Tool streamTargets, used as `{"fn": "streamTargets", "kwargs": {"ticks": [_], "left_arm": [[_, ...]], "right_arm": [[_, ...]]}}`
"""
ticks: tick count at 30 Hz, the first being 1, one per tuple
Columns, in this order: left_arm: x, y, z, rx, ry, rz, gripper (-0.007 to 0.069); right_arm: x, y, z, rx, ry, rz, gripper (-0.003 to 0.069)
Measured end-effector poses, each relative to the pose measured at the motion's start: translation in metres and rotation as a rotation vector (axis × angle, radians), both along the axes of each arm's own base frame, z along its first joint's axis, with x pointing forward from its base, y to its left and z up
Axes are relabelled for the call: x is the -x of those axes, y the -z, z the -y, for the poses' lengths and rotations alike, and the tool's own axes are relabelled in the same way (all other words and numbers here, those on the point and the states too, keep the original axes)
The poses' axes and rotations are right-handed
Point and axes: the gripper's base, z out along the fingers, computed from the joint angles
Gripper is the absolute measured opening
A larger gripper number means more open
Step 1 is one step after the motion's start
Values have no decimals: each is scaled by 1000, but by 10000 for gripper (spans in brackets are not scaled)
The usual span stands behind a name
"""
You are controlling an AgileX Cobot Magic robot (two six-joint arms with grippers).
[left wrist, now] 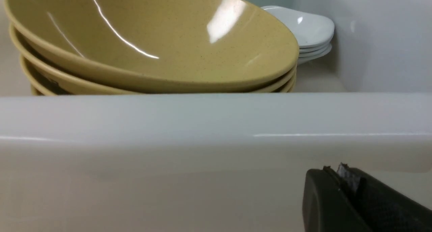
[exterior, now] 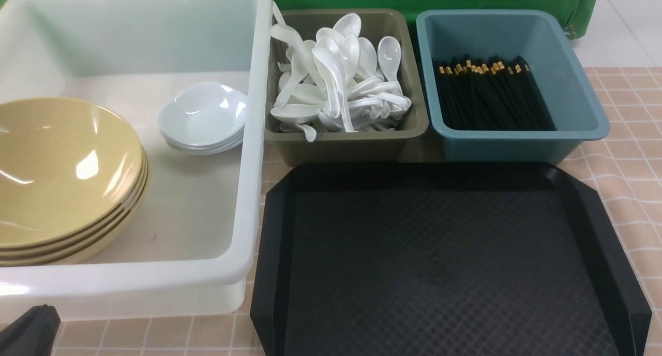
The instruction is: On brown table put chopsticks spoon bowls plates into blue grey white boxes.
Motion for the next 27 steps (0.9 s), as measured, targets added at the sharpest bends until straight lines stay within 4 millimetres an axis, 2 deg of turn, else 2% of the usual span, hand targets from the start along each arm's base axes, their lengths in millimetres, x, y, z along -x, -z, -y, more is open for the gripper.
{"fn": "streamTargets", "kwargs": {"ticks": [27], "left_arm": [[0, 0, 0, 0, 0, 0, 1]], "right_arm": [[0, 0, 0, 0, 0, 0, 106]]}}
